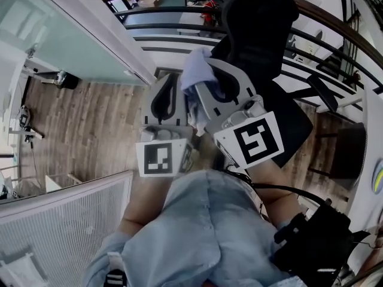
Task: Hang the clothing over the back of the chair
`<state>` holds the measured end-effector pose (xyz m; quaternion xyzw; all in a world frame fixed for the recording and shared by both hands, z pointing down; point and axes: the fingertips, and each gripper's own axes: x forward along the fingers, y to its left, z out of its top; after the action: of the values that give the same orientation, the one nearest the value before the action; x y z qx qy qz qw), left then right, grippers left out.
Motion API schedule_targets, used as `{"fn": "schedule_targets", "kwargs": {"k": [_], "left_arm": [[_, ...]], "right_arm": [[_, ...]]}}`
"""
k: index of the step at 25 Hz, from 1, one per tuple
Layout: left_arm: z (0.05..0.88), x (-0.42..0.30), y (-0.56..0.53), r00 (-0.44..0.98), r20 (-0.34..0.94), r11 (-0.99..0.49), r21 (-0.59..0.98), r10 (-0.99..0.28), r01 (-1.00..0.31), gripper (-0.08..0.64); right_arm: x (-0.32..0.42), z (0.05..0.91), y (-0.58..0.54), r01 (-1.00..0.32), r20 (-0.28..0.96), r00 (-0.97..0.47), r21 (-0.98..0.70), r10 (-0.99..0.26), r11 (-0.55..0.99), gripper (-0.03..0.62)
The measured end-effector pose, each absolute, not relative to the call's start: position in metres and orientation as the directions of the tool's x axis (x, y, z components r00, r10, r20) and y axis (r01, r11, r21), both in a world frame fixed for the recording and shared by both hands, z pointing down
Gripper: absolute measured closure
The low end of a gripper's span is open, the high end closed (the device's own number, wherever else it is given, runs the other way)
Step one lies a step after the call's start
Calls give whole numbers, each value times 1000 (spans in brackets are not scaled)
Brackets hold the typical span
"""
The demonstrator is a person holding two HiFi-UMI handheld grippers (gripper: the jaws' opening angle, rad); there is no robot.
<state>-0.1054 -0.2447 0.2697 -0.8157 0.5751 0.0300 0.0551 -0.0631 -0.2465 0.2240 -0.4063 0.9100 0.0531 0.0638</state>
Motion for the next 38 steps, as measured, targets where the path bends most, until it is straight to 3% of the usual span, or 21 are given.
{"fn": "schedule_targets", "kwargs": {"k": [25, 38], "left_arm": [[222, -132, -426, 541, -183, -552, 13, -821, -834, 535], [158, -54, -457, 656, -292, -683, -11, -696, -730, 534]], "right_arm": [[-100, 171, -410, -887, -125, -459, 115, -879, 447, 558], [-17, 97, -449, -935, -174, -341, 165, -924, 314, 558]]}}
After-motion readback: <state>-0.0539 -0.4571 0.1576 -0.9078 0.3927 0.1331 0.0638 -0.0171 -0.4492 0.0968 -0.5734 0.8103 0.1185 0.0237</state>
